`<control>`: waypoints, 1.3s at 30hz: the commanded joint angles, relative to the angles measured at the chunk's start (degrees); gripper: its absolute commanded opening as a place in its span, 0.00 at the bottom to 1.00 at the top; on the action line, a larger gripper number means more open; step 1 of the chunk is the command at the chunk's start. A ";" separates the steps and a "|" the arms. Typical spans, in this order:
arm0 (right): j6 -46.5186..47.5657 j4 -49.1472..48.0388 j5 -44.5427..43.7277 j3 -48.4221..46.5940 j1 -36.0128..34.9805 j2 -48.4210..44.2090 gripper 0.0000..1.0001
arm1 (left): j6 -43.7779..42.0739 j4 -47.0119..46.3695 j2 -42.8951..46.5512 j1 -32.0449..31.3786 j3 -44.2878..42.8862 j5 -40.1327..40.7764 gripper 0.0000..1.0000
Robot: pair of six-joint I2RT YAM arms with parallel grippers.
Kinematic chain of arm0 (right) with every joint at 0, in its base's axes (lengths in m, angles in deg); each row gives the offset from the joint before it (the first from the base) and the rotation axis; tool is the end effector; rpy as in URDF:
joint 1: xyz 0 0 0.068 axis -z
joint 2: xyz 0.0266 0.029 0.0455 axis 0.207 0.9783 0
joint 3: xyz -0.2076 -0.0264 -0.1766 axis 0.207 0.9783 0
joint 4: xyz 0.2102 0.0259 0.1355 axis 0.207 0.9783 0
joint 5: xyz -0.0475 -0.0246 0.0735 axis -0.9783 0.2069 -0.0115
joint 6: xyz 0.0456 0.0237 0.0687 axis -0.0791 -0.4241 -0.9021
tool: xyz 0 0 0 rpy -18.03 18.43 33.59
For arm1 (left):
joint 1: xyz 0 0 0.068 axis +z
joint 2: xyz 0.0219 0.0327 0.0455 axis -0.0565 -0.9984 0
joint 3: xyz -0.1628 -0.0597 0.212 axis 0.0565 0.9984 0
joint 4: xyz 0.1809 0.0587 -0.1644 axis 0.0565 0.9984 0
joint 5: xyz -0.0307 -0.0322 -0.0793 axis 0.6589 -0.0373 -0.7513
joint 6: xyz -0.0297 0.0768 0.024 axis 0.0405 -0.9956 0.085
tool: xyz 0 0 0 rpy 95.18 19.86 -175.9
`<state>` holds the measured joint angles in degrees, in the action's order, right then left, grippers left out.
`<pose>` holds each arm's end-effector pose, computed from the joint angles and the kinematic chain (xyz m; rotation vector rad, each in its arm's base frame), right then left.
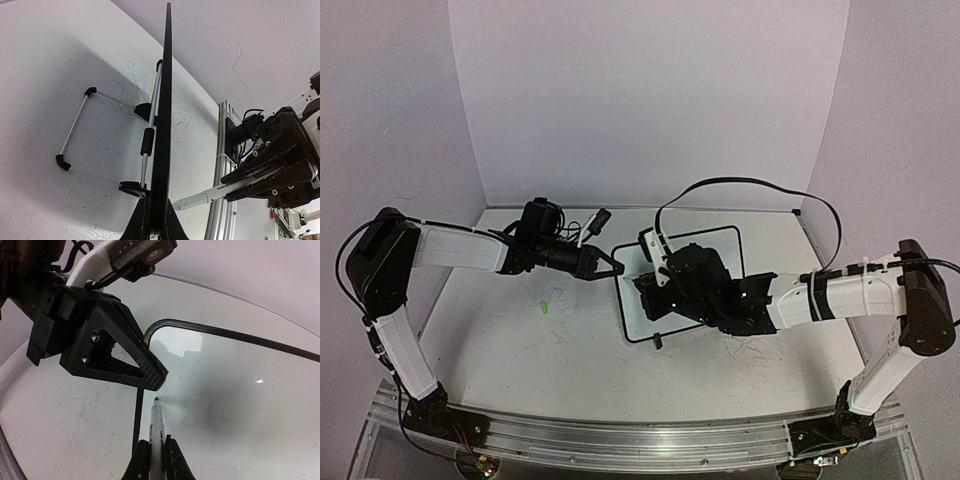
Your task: Write a sentence on the whiteboard
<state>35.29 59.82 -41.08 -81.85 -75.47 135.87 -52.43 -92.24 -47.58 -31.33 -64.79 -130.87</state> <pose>0.1970 0.3501 0.2376 -0.6860 1.8900 0.6071 0.2938 -0.2709 0.2087 0.8868 2.0133 -1.3972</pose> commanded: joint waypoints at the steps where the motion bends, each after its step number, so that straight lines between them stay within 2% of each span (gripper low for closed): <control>1: -0.06 -1.70 -1.86 -2.36 -0.15 0.24 0.00 | 1.22 -0.24 0.48 0.10 -1.10 -1.52 0.00; 39: -3.10 -0.47 -1.07 0.09 -0.37 -0.06 0.00 | 1.22 -0.26 0.98 -0.08 -1.10 -1.89 0.00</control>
<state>33.17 59.84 -41.70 -81.85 -75.48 135.98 -52.43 -92.24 -47.58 -31.37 -64.79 -130.90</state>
